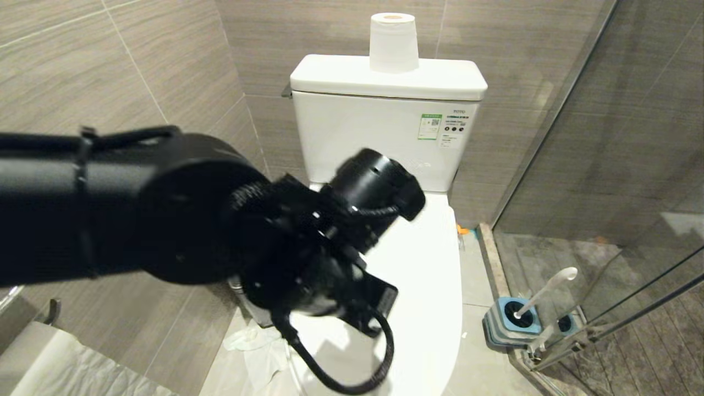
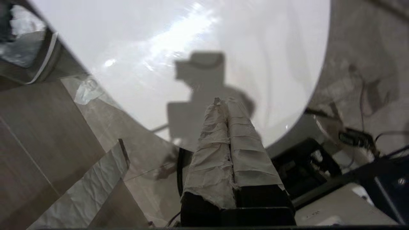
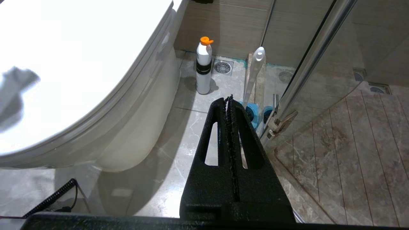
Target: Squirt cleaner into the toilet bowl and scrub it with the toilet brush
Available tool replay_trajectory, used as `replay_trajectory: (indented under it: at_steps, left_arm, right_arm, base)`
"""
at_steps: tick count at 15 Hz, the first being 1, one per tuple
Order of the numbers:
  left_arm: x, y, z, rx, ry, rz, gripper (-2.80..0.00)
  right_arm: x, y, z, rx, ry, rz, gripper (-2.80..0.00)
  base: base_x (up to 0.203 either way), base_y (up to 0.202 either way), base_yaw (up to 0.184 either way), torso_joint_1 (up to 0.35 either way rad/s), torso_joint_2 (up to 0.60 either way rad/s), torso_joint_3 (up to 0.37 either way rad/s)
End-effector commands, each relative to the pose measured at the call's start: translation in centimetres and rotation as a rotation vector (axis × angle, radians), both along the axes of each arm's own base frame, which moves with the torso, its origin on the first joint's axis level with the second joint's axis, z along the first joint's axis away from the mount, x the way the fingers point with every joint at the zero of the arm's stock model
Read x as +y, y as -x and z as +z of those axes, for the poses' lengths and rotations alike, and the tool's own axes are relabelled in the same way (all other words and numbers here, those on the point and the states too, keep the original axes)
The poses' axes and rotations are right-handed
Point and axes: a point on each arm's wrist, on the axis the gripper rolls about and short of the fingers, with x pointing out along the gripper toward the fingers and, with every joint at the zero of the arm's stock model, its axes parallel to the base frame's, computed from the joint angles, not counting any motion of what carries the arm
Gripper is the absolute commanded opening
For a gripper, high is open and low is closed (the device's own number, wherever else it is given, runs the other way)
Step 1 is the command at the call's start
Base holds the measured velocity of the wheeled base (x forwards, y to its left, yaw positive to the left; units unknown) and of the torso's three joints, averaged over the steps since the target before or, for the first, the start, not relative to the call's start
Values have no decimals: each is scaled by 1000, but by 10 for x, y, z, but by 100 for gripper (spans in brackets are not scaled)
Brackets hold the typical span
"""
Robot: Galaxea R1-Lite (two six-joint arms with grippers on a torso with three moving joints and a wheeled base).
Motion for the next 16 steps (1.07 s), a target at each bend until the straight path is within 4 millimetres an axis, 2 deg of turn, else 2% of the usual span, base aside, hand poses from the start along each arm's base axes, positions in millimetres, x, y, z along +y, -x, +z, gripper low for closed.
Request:
replay_trajectory:
  at_steps: [1,4,6,9,11,13,16]
  left_arm:
    - [47,-21,46,-76,132,111,-280]
    - [82,-43,99,-210,299,175,-280]
    - [108,-55,131,-352,376,159,-280]
    - [150,-51,171,-646,355,71,-280]
    - [179,-34,193,-783,330,83,-280]
    - [206,-5,210,-886,294,86,-280]
    - [233,63,232,-1026,304,46,-280]
  right_arm:
    - [0,0,0,1,0,0,-280]
    - [0,0,0,2,0,1,-280]
    - [0,0,0,1,0,0,-280]
    - [0,0,0,1,0,1,-280]
    - [0,0,0,1,0,0,-280]
    - [0,0,0,1,0,0,-280]
    - [0,0,0,1,0,0,-280]
  base:
    - [0,0,0,0,0,0]
    - [0,0,0,0,0,0]
    - [0,0,0,0,0,0]
    - [0,0,0,0,0,0]
    - [0,0,0,0,0,0]
    - [0,0,0,0,0,0]
    - [0,0,0,0,0,0]
